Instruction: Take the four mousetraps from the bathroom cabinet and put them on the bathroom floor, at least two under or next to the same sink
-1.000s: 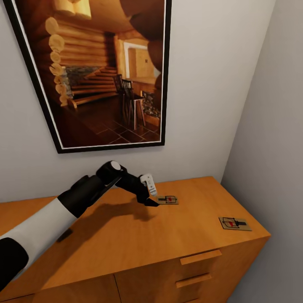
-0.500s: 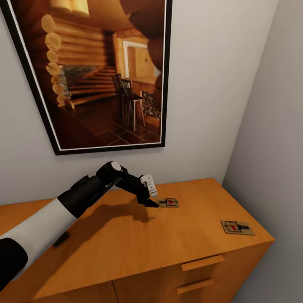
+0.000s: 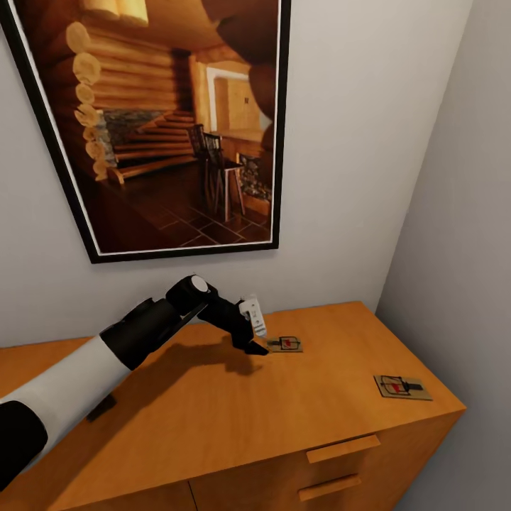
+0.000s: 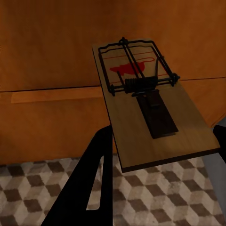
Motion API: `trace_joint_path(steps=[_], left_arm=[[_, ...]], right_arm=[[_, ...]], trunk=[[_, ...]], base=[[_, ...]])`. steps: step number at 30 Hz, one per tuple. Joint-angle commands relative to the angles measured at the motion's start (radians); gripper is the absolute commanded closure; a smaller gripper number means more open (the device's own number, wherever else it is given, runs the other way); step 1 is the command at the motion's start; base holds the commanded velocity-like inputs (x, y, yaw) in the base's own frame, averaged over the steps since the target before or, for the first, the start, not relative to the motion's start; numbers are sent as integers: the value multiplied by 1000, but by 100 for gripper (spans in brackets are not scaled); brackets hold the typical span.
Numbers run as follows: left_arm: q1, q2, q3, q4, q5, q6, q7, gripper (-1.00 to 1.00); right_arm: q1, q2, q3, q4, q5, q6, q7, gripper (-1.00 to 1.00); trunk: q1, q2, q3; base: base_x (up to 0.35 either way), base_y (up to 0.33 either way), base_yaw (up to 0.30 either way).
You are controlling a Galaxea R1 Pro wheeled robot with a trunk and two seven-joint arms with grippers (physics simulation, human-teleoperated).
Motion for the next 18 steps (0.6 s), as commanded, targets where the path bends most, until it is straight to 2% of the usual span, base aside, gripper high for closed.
trace_joint_path(steps=[1, 3, 6, 12, 18], left_arm=[[-1, 0, -16, 0, 1, 7, -2, -100], [-1, -2, -46, 0, 0, 7, -2, -100], [-1, -9, -57, 1, 0, 6, -2, -100], [-1, -16, -63, 1, 0, -40, -2, -100], [-1, -17, -63, -3, -1, -59, -2, -100]], right_arm=[[-1, 0, -7, 0, 9, -2, -4, 100], [-1, 0, -7, 0, 9, -2, -4, 100], [-1, 0, -8, 0, 9, -2, -4, 100], [-1, 0, -7, 0, 9, -2, -4, 100], [-1, 0, -8, 0, 9, -2, -4, 100]], trunk=[[0, -1, -1], [0, -1, -1], [0, -1, -1], [0, -1, -1], [0, -1, -1]], base=[[0, 0, 0], [0, 0, 0], [0, 0, 0], [0, 0, 0], [0, 0, 0]])
